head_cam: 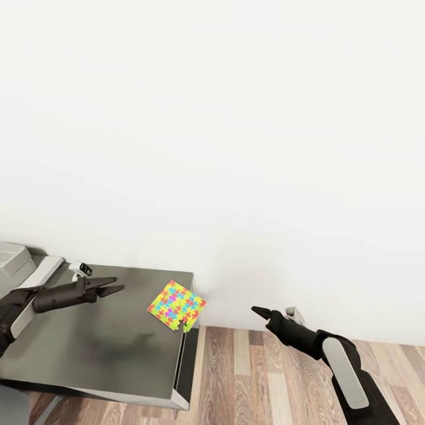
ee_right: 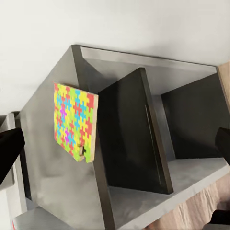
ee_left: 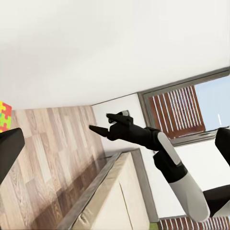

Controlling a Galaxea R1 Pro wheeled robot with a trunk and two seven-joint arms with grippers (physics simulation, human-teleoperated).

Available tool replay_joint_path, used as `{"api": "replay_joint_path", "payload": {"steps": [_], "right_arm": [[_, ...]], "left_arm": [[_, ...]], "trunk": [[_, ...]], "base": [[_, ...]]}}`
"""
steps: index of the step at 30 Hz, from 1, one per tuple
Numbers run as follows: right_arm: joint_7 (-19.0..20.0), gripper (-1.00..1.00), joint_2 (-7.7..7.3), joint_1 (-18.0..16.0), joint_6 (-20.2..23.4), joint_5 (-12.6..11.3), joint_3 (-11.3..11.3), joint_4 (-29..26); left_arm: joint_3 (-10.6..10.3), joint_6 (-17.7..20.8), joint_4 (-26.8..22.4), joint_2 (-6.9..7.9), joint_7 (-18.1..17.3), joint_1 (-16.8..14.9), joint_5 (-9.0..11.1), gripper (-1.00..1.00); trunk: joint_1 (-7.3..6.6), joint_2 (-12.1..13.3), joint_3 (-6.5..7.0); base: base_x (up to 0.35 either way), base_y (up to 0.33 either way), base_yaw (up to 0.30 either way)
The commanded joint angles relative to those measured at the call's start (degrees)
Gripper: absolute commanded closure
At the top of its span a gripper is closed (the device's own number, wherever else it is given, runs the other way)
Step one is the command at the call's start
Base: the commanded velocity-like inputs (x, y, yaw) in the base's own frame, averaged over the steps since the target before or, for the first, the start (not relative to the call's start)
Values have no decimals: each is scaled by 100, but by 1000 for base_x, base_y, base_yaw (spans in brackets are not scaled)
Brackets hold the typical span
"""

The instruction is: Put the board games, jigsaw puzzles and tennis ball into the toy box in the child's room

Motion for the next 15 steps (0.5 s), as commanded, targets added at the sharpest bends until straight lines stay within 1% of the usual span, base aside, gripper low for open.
{"api": "replay_joint_path", "payload": {"steps": [1, 15], "right_arm": [[46, -100, 1, -4, 19, 43, -7, 7], [46, -100, 1, -4, -39, 34, 7, 125]], "left_arm": [[-32, 61, -1, 7, -23, -8, 23, -100], [-40, 61, -17, 9, -23, -8, 36, -100]], "trunk": [[4, -10, -1], [4, -10, 129]], "base": [[7, -2, 92], [-20, 0, 87]]}}
